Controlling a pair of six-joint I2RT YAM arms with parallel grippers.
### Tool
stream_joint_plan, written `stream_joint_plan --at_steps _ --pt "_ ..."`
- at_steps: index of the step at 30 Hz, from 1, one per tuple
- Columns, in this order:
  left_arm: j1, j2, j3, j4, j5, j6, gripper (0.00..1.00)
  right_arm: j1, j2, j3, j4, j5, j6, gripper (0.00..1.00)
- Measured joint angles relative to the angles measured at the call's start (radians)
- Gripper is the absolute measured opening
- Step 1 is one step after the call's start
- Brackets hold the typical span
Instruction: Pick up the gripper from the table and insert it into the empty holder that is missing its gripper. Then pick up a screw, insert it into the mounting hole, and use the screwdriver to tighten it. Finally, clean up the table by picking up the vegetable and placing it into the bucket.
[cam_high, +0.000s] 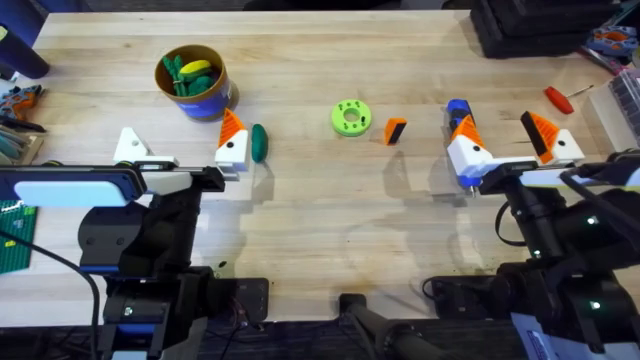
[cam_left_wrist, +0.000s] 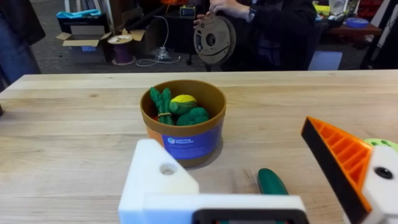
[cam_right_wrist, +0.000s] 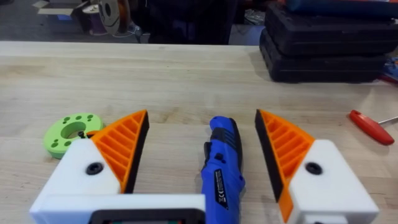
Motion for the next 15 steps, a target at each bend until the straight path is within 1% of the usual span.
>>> stream_joint_plan --at_steps 12,15 --pt "0.000 0.000 0.000 0.001 0.003 0.000 0.986 0.000 0.000 0.001 -0.010 0.001 0.000 0.987" --pt "0.000 0.000 0.000 0.022 0.004 0.000 0.986 0.000 0.000 0.001 -0.003 0.001 0.000 0.987"
